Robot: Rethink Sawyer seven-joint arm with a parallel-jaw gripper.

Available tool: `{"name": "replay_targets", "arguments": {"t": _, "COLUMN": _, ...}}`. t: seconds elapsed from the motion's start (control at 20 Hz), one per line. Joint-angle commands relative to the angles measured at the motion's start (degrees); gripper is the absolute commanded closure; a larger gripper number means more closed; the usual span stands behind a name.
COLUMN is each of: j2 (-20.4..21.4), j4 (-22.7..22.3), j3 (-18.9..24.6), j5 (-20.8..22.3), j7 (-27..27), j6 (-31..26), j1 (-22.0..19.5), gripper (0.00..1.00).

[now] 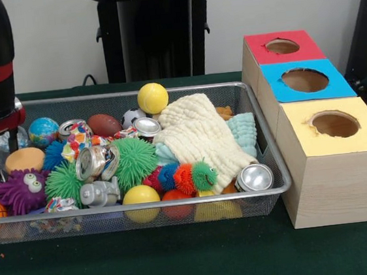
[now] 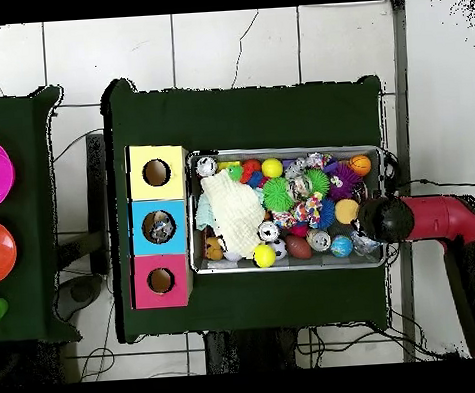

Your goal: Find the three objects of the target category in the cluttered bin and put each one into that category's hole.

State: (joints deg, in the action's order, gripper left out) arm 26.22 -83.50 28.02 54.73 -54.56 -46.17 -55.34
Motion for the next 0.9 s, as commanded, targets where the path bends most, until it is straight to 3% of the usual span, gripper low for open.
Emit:
{"name": "replay_targets", "arguments": {"t": 0.05, "j2": -4.18, "j4": 1.38, "j3": -5.35, "j5": 1.89, "j7": 9.75, "j6": -7.64, "j1": -1.14, "gripper": 0.00}}
{"name": "replay_targets", "arguments": {"t": 0.45, "j2": -1.85, "j4": -1.13, "j3": -3.73, "j5": -2.05, "j7": 11.37, "j6": -9.67, "j1": -2.37, "gripper": 0.00}}
{"name": "replay_targets", "arguments": {"t": 0.9, "j2": -2.97, "j4": 0.49, "j3": -7.32, "j5": -2.69, "j7": 8.75, "j6": -14.46, "j1": -0.21, "gripper": 0.00}}
